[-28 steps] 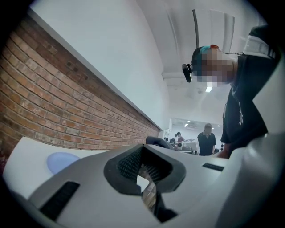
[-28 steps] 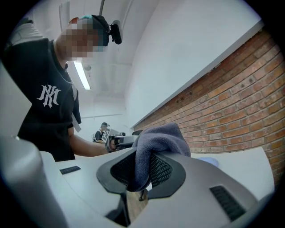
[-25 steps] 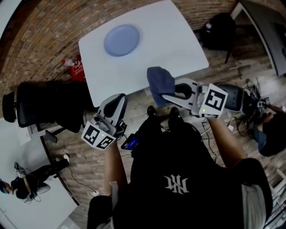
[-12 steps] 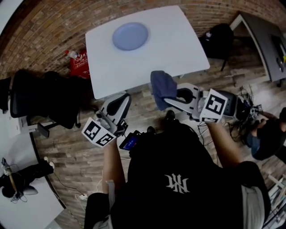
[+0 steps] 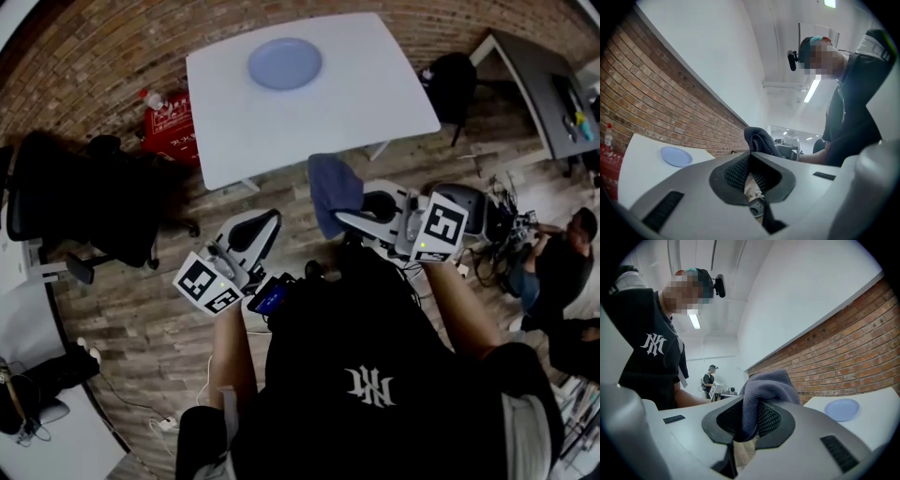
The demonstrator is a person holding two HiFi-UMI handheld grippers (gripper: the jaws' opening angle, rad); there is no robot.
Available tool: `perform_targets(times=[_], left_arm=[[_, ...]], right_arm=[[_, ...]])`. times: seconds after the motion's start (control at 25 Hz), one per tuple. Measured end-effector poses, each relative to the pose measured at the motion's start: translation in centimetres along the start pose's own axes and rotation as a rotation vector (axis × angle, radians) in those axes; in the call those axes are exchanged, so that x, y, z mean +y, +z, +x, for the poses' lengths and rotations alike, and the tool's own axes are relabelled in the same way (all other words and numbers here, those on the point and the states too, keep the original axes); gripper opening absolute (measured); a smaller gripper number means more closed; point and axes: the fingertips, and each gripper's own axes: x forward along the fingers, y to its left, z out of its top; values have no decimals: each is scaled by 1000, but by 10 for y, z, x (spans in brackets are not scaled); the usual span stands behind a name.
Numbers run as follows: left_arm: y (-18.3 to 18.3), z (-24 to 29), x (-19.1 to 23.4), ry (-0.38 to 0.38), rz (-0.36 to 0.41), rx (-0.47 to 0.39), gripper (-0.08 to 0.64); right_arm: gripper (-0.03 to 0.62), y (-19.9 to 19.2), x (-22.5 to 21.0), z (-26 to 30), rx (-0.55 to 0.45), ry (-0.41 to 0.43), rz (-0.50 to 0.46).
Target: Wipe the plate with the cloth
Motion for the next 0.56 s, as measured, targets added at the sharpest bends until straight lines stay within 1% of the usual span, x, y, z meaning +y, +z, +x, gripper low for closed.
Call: perform_targets(times=[0.16, 0.32, 0.4, 0.56], left_arm=[[-9, -10, -5, -20, -16, 2, 3], [-9, -11, -20, -35, 18, 11, 3], [-9, -12, -24, -33, 19, 9, 3], [-14, -12, -29, -38, 16, 25, 3]], right_arm=[[71, -11, 19, 1, -1, -28, 13], [72, -23, 34, -8, 5, -44, 34], [71, -27, 35, -13, 18, -62, 30], [72, -23, 22, -23, 19, -142, 11]])
